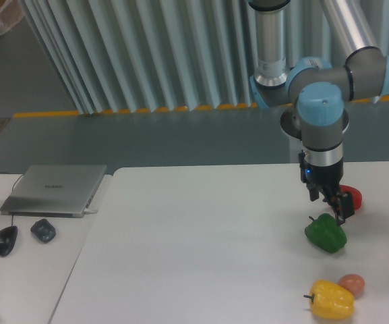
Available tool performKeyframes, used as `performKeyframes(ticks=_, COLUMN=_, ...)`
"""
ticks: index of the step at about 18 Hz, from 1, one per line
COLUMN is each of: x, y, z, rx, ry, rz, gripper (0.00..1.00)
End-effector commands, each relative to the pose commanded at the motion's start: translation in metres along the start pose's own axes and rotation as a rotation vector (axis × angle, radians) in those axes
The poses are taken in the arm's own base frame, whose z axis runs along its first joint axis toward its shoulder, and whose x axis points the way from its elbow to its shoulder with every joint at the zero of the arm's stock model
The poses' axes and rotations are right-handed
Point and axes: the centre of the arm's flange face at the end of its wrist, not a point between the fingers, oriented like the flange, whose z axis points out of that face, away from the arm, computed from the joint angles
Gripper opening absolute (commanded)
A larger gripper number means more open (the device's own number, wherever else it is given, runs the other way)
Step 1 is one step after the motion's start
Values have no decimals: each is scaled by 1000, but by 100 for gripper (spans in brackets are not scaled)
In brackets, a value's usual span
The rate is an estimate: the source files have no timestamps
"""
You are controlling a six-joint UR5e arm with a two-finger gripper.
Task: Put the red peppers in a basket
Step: 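Lower the open gripper down onto the small red pepper, then close the gripper around the small red pepper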
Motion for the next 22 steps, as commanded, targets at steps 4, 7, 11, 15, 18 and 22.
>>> performKeyframes(ticks=4, x=4, y=2, z=8, rx=-58, ry=4, rz=149, gripper=100)
performKeyframes(ticks=7, x=11, y=9, z=19, rx=-99, ry=34, rz=350, gripper=100)
performKeyframes(ticks=11, x=14, y=16, z=26, rx=-134, ry=52, rz=471, gripper=100)
performKeyframes(ticks=15, x=15, y=33, z=24, rx=-157, ry=107, rz=487, gripper=100)
performKeyframes(ticks=18, x=13, y=50, z=31, rx=-169, ry=187, rz=505, gripper=100)
performKeyframes(ticks=22, x=11, y=65, z=40, rx=-172, ry=253, rz=486, gripper=100)
